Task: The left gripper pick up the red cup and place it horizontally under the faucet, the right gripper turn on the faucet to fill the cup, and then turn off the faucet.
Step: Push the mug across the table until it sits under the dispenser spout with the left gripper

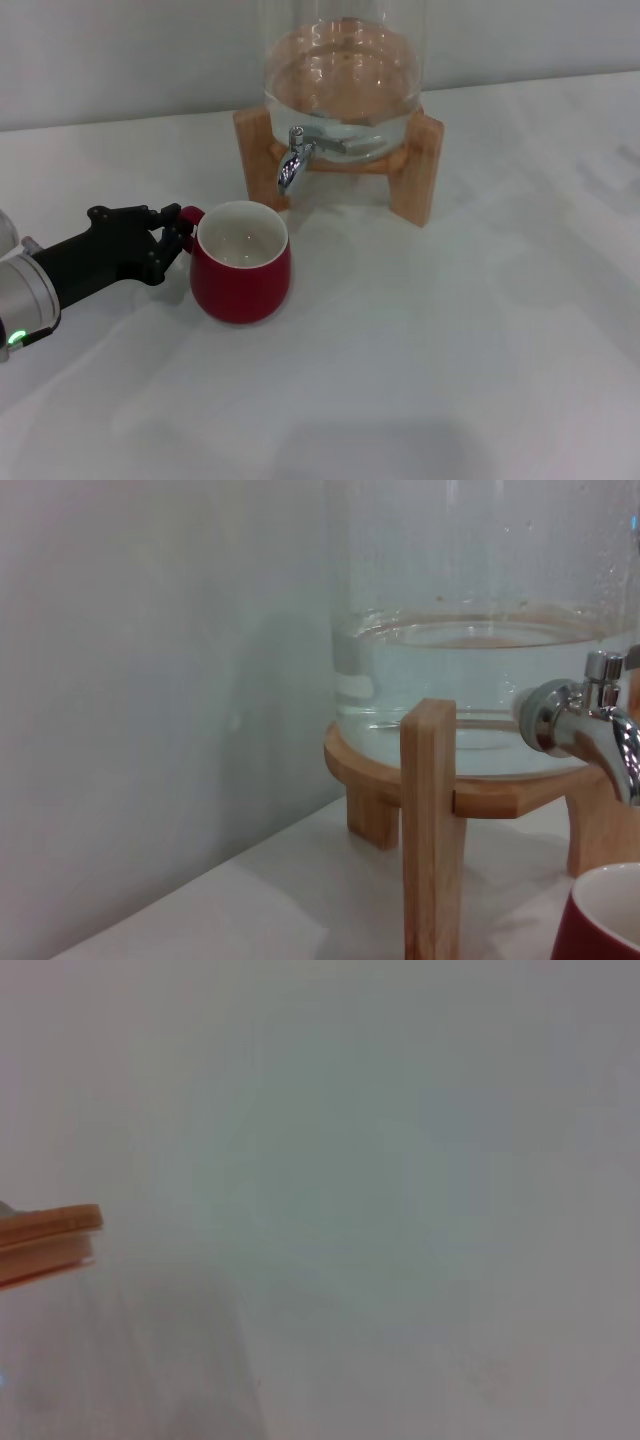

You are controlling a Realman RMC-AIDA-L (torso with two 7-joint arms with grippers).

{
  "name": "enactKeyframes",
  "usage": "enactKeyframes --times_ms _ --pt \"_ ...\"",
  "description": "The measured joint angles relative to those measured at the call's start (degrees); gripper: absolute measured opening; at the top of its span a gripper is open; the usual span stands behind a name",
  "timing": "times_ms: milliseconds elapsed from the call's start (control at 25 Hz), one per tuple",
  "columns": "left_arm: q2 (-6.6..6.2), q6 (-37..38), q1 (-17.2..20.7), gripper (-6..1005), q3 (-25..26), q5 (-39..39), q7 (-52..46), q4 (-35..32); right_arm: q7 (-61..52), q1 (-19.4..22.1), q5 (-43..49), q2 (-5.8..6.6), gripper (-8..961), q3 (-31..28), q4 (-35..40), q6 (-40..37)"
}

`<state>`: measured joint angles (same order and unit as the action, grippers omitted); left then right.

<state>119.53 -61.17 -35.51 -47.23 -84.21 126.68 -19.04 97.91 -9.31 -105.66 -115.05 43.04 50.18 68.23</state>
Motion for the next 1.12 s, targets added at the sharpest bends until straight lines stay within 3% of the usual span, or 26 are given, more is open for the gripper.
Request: enactKeyframes --times_ms 520,1120 --pt "0.06 3.7 -0.6 149 -3.0 -0.1 0.4 0.0 0.0 0.0 -0.2 0.00 795 -0.1 -0.2 0.3" --pt "0.18 4.3 -2.0 143 -3.1 -1.9 2.6 0.0 1.1 0.0 -0.8 0.00 796 -0.5 -1.3 0.2"
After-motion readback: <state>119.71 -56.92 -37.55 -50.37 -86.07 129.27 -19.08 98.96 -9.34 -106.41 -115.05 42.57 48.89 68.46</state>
